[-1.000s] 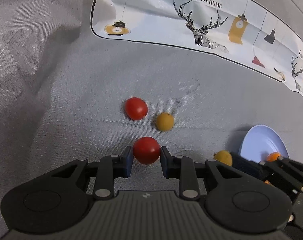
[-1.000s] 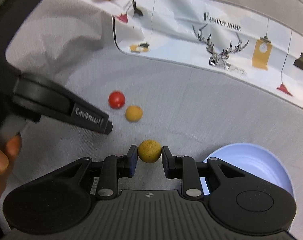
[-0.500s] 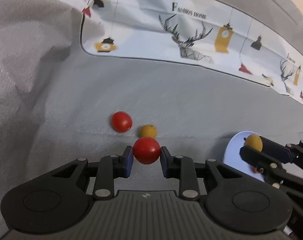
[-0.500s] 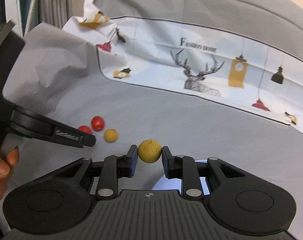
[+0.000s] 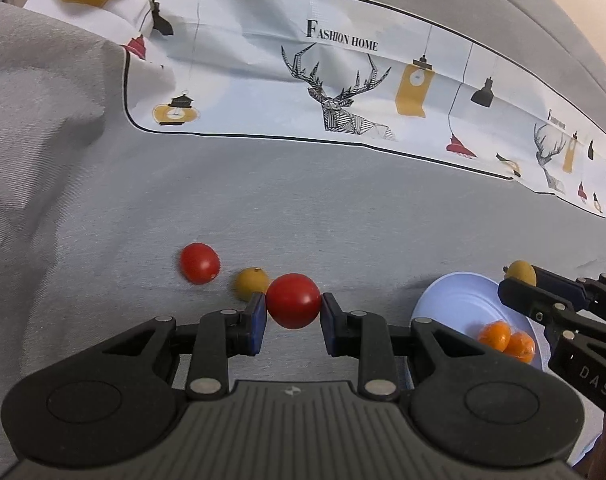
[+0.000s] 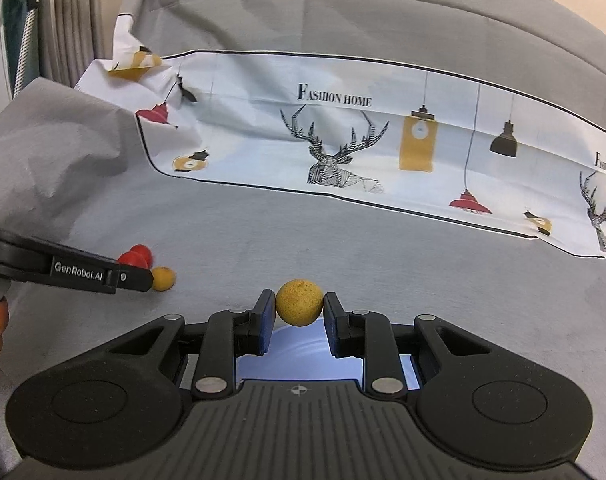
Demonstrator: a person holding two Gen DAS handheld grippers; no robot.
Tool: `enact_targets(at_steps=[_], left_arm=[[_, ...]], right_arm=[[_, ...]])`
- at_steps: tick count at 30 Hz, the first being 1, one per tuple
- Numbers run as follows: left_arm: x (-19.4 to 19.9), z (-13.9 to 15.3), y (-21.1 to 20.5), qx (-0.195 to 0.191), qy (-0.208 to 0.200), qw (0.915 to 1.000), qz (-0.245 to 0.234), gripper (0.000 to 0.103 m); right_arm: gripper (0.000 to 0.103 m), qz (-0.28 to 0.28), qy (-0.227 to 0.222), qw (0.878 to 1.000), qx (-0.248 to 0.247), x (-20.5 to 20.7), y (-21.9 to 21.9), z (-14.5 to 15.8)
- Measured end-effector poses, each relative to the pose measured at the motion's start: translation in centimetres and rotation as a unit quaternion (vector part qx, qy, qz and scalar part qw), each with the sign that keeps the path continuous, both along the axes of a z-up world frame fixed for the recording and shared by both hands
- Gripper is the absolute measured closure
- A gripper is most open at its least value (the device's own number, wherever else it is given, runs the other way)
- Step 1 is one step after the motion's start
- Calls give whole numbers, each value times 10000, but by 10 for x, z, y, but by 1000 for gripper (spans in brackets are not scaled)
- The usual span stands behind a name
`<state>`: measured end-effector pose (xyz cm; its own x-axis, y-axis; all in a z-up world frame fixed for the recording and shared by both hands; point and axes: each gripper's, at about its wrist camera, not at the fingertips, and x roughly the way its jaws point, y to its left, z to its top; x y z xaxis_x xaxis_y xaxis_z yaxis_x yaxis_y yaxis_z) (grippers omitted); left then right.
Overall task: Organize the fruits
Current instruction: 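Carry the tomato and yellow fruit over the blue plate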
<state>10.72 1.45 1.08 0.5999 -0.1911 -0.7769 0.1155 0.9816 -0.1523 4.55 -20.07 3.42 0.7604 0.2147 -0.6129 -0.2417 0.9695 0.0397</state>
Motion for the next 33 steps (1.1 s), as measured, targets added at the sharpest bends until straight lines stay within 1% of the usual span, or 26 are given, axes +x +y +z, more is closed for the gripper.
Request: enact_targets(at_steps=[12,16,18,21,23,25,27,30,33], left_arm=[[-1,0,-4,-50,-115,9999,-114,71],[-1,0,-4,-85,-116,9998,-151,71],[-2,0,-6,-124,-118,9996,-232,71],[-4,2,-12,-205,-157,9986,-468,71],[-8,4,-19,-246,-242,9970,-695,71],[-11,4,-26,-346,-243,9945,-961,71],[-15,2,-36,-386,-199,9908,-1281,71],[-22,-1,-50,-294,-177,9853,-1675,71],[-28,-5,-59,-210,-167,9813,-1905,71]], right_arm=[[76,-79,-2,10000,6,1,-1,-2],[76,-181,22,9998,-73,3,-4,-3],[76,-335,28,9994,-77,5,-9,-4],[76,-722,115,9973,30,8,-23,-5],[76,-931,200,9954,95,10,-32,-9],[76,-1083,272,9937,96,11,-38,-12],[76,-1176,311,9925,94,12,-41,-14],[76,-1260,357,9913,127,13,-44,-16],[76,-1268,366,9912,116,14,-44,-17]])
